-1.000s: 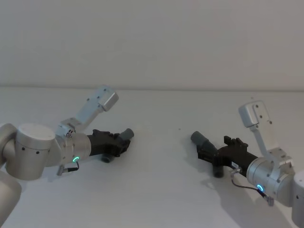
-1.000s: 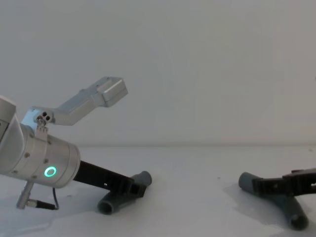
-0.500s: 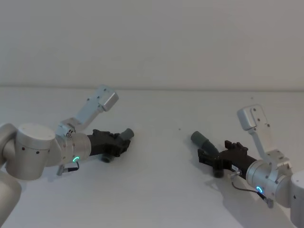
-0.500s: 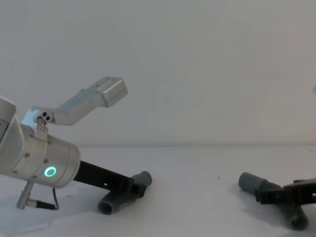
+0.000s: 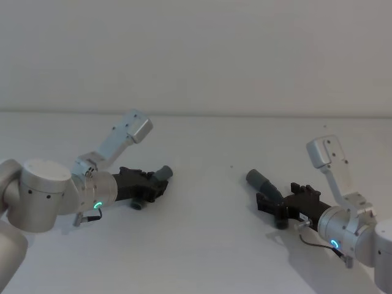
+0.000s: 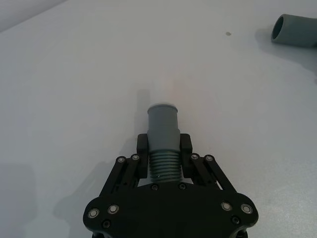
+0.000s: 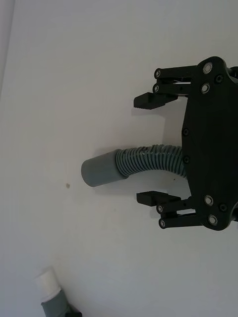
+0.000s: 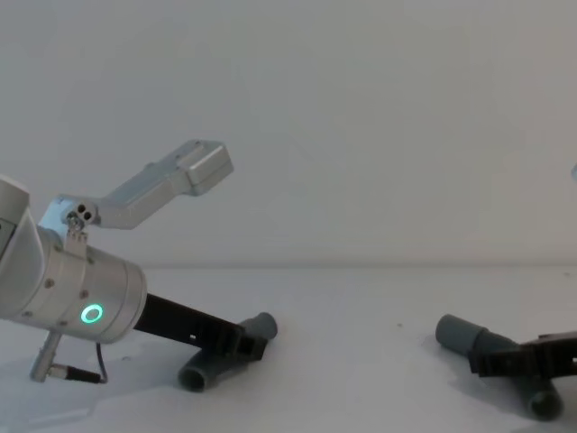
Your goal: Use both hands to pick up one end of the pipe from the table, align the ends, and insert them.
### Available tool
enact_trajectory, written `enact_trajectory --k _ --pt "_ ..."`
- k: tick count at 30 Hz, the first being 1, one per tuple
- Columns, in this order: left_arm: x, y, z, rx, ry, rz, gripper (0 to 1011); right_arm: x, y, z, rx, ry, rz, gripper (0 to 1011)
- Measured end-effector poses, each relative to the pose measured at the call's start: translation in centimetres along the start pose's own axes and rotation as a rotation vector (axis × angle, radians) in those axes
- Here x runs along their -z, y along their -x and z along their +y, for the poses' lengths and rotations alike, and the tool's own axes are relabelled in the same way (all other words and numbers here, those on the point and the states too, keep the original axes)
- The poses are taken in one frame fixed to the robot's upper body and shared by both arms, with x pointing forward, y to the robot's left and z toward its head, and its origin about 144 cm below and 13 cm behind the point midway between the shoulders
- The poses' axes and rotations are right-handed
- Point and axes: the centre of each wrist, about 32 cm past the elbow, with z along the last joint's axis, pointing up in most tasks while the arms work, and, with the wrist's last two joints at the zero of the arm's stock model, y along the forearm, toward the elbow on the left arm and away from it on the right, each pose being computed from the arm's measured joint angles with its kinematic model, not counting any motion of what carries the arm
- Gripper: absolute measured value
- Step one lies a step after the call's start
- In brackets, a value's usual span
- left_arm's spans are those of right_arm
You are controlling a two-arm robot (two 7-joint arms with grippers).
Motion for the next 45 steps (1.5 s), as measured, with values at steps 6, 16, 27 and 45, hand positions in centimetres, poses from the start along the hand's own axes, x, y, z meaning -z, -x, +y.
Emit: enact_trajectory --k 6,16,27,45 --pt "0.0 0.0 0.0 0.0 0.0 0.0 353 0.02 -0.07 0.05 0.0 0.006 0.004 1003" --pt "0.0 0.0 0.0 0.0 0.0 0.0 353 0.26 -0.02 0.03 -0.005 0.015 0.003 1003" --pt "0.01 -0.01 0.0 0.0 0.0 0.0 353 0.43 0.03 -0.03 -0.007 0.017 -0.001 860" --pt "0.0 0.01 -0.01 0.0 0.0 0.0 353 0.51 0.14 -0.03 -0.013 0.017 -0.002 322"
